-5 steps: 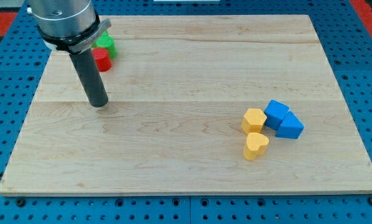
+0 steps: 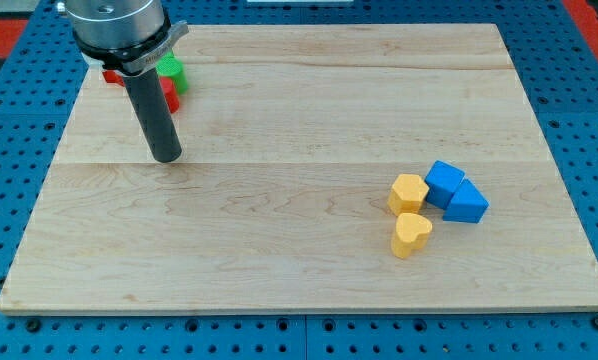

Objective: Push the red circle to the top of the yellow hexagon

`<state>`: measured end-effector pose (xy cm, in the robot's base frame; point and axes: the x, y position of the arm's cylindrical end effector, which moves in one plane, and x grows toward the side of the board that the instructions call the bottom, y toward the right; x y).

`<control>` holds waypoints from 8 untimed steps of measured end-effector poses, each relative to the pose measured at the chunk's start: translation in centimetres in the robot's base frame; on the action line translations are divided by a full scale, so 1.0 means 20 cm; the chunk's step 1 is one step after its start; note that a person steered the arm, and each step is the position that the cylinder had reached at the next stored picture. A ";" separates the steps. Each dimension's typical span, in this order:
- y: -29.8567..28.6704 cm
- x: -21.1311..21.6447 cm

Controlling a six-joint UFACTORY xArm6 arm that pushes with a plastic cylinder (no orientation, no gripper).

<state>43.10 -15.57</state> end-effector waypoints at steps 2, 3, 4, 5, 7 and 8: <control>-0.38 0.04; -0.73 0.02; -0.62 -0.14; -0.49 -0.30; -0.25 -0.47; 0.26 -0.51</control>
<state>32.86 -10.44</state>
